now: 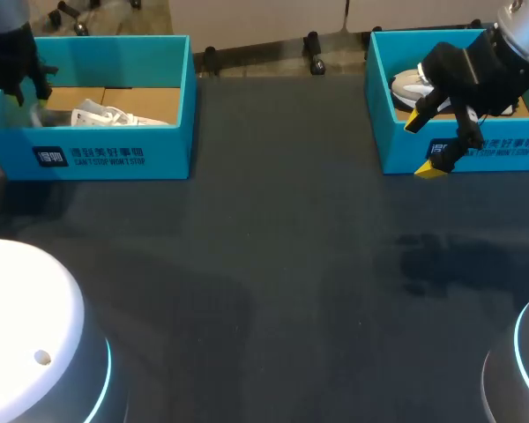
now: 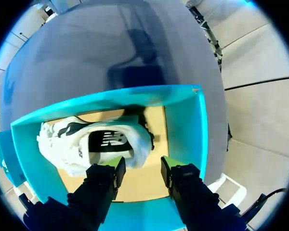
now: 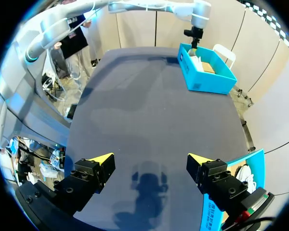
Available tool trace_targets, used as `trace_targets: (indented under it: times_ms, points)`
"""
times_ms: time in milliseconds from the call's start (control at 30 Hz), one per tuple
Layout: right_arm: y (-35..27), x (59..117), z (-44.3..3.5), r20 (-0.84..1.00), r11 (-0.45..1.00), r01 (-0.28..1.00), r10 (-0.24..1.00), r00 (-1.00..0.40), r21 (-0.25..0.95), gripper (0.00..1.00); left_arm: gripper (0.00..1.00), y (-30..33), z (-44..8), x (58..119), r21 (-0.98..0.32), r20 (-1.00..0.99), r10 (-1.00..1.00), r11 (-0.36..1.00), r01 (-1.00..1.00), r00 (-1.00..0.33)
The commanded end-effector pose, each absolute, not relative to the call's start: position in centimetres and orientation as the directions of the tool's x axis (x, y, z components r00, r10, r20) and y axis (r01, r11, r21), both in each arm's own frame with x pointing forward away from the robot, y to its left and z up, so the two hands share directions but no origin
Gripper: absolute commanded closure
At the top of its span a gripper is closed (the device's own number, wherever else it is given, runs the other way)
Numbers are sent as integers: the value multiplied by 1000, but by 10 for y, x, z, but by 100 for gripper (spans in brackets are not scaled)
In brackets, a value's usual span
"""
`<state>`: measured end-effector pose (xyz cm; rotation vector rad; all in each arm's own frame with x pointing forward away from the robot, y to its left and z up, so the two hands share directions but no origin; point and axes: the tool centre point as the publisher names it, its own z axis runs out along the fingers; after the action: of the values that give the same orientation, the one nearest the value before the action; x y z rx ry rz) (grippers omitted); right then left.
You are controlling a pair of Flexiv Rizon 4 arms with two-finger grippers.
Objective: Take the shoe out of the shoebox, open the shoe tongue, remove and reinsert the insole, then place the shoe into the shoebox
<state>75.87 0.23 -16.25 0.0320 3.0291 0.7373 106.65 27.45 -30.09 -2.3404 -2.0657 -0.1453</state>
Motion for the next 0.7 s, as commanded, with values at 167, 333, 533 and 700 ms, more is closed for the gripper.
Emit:
trace_targets:
  times_ms: [167, 333, 533, 700]
  points:
    - [0, 766, -166, -14, 894, 29, 40, -999, 446, 0, 37, 272, -277, 1053, 61, 63, 992, -116, 991, 112]
    - [-12, 791, -169, -51, 912, 53, 81, -995, 408, 0, 33, 266, -267, 1049, 48, 53, 995, -86, 995, 84]
    - [-31, 813, -156, -108, 915, 81, 134, -985, 396, 0, 29, 260, -254, 1045, 44, 47, 998, -45, 998, 43]
    - [-56, 835, -150, -132, 910, 112, 177, -975, 398, 0, 26, 256, -237, 1036, 80, 33, 999, 16, 997, -18]
